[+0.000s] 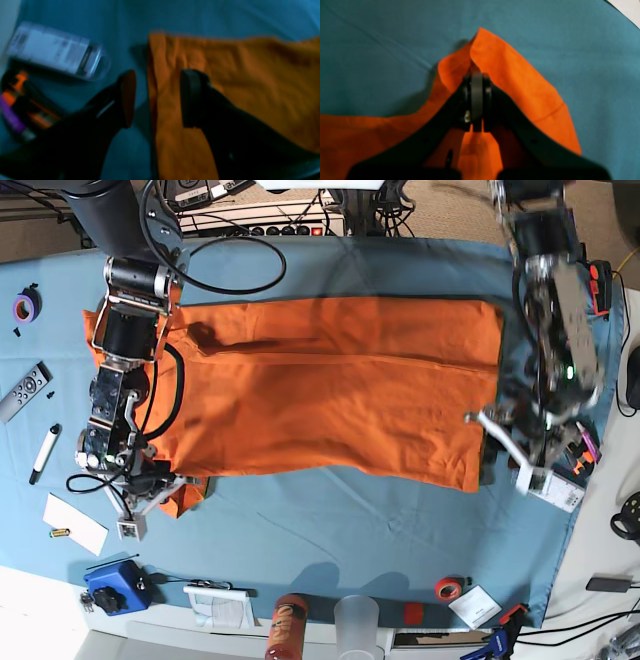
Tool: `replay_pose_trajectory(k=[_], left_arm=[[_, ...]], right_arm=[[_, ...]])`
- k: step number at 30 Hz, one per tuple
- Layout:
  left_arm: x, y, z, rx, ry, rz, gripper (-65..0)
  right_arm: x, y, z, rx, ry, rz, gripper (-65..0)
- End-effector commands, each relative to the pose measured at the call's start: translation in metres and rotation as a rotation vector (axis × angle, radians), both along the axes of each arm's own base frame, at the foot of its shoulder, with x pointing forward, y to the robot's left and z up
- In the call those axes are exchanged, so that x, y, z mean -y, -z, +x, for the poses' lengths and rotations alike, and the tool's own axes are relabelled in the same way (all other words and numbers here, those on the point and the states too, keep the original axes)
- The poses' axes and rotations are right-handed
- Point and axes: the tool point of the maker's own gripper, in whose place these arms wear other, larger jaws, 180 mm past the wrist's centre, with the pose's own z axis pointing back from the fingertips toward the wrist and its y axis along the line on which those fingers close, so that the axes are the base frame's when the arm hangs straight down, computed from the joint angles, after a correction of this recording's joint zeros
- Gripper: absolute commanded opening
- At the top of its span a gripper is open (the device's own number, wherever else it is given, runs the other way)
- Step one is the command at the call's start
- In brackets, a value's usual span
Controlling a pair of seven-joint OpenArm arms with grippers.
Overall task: Layout the t-shirt on the table in an organized manner, then fold the t-shirt properly
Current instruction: 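Grasp the hem corners with both grippers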
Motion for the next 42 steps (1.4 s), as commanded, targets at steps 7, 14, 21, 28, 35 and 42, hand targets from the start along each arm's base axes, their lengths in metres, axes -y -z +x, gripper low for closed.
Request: replay_pose_trajectory(k=[7, 14, 21, 28, 35, 42], left_arm=[[-0.004, 0.008, 0.064, -0.079, 0.008, -0.08, -35.8], [-0.016, 0.025, 0.077, -0.189, 0.0, -0.13, -35.7], [-0.007, 0.042, 0.07, -0.228, 0.062, -0.172, -35.7], [-0.007, 0.049, 0.069, -0.238, 0.054, -0.187, -35.7], [0.013, 0.051, 0.07, -0.235, 0.072, -0.219, -38.7], [0.013, 0.055, 0.07, -0.243, 0.046, -0.211, -54.5]], right_arm=[[0.009, -0.031, 0.016, 0.092, 0.008, -0.008, -65.0], [0.008, -0.03, 0.016, 0.086, -0.004, -0.011, -65.0], [0.007, -0.029, 0.015, 0.08, -0.013, -0.011, -65.0], [0.007, -0.029, 0.015, 0.079, -0.013, -0.012, -65.0], [0.004, -0.03, 0.016, 0.086, -0.016, 0.006, -65.0], [0.004, -0.03, 0.016, 0.089, -0.016, 0.009, -65.0]])
